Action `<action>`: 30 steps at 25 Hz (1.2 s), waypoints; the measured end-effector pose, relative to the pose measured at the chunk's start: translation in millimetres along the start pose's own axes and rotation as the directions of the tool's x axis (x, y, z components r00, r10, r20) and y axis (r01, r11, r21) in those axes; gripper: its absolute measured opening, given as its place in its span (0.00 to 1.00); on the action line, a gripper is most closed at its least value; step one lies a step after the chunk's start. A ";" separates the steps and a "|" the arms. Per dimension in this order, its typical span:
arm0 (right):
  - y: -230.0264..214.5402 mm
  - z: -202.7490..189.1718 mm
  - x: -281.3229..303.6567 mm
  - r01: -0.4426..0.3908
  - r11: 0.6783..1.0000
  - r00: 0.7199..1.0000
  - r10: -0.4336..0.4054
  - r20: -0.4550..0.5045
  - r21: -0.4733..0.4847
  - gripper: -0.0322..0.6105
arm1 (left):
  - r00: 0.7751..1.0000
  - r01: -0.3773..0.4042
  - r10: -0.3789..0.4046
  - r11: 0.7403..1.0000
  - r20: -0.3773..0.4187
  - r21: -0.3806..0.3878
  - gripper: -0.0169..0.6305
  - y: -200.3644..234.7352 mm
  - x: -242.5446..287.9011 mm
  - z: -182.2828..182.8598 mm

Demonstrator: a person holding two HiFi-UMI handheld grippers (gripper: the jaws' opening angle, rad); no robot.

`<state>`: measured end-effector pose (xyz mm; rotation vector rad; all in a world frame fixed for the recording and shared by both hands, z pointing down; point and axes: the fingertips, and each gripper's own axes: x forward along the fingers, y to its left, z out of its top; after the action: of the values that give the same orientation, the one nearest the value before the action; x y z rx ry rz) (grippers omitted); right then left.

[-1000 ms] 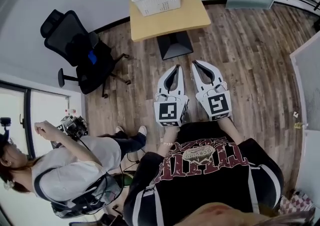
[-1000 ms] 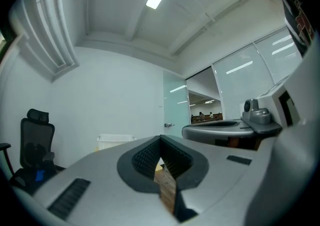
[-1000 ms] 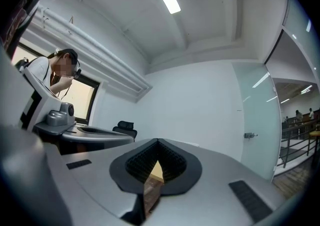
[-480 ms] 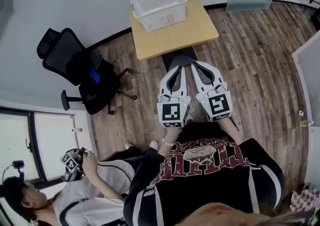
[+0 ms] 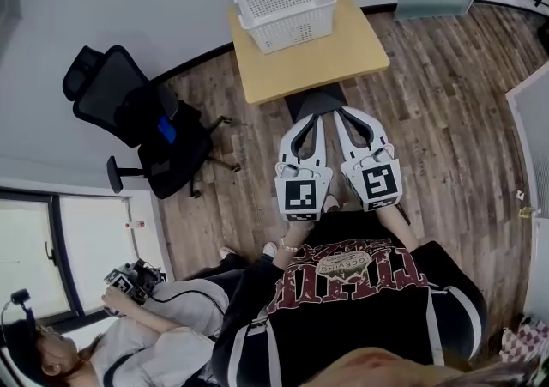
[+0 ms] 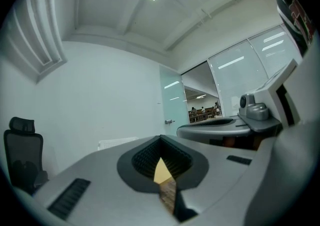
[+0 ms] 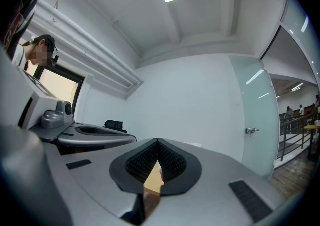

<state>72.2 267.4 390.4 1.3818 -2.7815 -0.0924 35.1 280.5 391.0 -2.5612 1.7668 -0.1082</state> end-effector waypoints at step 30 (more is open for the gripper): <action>-51.2 4.4 106.3 -0.125 0.992 0.992 0.125 -0.021 0.006 0.08 | 0.992 -0.125 0.123 0.991 -0.043 -0.057 0.07 61.2 96.6 3.4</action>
<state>48.4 152.0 383.0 1.1979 -2.8433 -0.0676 12.4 168.5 387.7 -2.4970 1.9667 -0.1049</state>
